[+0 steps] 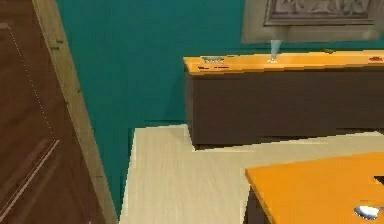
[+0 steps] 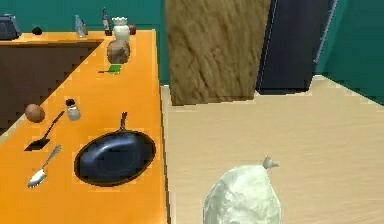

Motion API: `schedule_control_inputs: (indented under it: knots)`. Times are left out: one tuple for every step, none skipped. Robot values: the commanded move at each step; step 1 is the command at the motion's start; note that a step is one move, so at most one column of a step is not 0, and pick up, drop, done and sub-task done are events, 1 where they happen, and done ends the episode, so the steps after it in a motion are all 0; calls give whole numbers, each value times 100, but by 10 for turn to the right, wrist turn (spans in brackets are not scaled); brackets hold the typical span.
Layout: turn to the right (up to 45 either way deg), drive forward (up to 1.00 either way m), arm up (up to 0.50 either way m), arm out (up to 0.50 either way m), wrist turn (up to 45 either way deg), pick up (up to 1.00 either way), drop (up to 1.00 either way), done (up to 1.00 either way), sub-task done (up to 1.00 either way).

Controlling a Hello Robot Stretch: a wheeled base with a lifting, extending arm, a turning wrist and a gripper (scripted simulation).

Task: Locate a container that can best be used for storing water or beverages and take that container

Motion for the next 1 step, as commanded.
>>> schedule_control_inputs:
  knots:
    - [0,75,0,0,0,0,0,0,0]
